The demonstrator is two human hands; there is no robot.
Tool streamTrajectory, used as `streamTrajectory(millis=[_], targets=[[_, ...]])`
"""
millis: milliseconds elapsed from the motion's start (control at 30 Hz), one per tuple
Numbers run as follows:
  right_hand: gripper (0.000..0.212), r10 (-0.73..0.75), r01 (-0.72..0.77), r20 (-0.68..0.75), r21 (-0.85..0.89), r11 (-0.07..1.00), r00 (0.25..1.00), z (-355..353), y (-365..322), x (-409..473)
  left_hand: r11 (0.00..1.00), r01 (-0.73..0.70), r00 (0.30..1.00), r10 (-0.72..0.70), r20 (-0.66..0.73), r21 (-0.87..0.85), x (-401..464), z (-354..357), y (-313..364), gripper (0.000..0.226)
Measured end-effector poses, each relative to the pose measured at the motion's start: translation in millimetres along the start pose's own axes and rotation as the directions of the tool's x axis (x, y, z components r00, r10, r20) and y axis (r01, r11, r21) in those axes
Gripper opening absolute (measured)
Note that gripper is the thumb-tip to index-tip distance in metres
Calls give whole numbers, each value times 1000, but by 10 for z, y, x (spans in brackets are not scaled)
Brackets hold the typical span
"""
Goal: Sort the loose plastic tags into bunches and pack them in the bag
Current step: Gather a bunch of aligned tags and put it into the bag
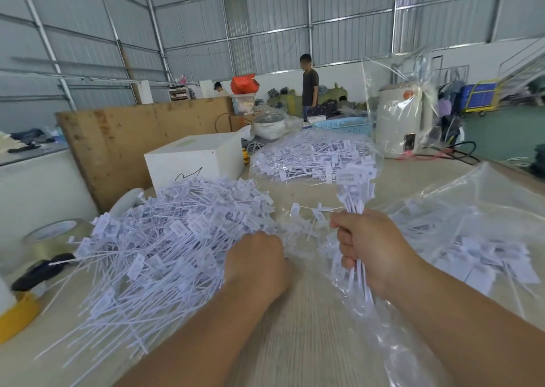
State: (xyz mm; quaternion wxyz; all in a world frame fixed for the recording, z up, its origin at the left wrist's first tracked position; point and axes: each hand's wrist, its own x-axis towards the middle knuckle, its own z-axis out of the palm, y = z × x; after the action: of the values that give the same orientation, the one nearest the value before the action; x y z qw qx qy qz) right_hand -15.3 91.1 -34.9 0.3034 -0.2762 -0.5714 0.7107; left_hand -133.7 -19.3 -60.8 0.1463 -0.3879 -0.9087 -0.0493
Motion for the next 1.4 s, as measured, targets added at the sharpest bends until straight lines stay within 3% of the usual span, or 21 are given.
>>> streamTrajectory(millis=[167, 433, 833, 1000, 1133, 1200, 1267, 1400], targets=[[19, 6, -6, -4, 1, 1000, 1000, -13, 10, 20, 993, -44, 996, 52, -71, 111, 71, 71, -62, 45], [15, 8, -7, 29, -29, 1000, 1000, 26, 51, 20, 971, -88, 994, 98, -37, 221, 80, 86, -26, 31], [17, 22, -18, 70, -67, 998, 997, 65, 91, -7, 975, -132, 991, 132, 14, 181, 112, 134, -53, 29], [26, 58, -53, 86, -59, 997, 995, 83, 105, -3, 993, -112, 984, 114, -133, 26, 107, 79, -52, 26], [31, 60, -50, 135, -74, 996, 989, 76, 101, -9, 941, -114, 961, 24, -277, -317, 86, -44, -45, 18], [32, 55, -43, 180, -71, 997, 982, 96, 101, -19, 850, -90, 964, -56, -258, -520, 70, -97, -43, 29], [32, 37, -28, 211, -49, 998, 977, 122, 101, -43, 686, -60, 977, -108, -183, -725, 47, -161, -34, 29], [34, -117, 132, 353, -17, 991, 928, 177, 90, -97, 478, -164, 976, -51, -213, -863, -65, -258, 63, 24]])
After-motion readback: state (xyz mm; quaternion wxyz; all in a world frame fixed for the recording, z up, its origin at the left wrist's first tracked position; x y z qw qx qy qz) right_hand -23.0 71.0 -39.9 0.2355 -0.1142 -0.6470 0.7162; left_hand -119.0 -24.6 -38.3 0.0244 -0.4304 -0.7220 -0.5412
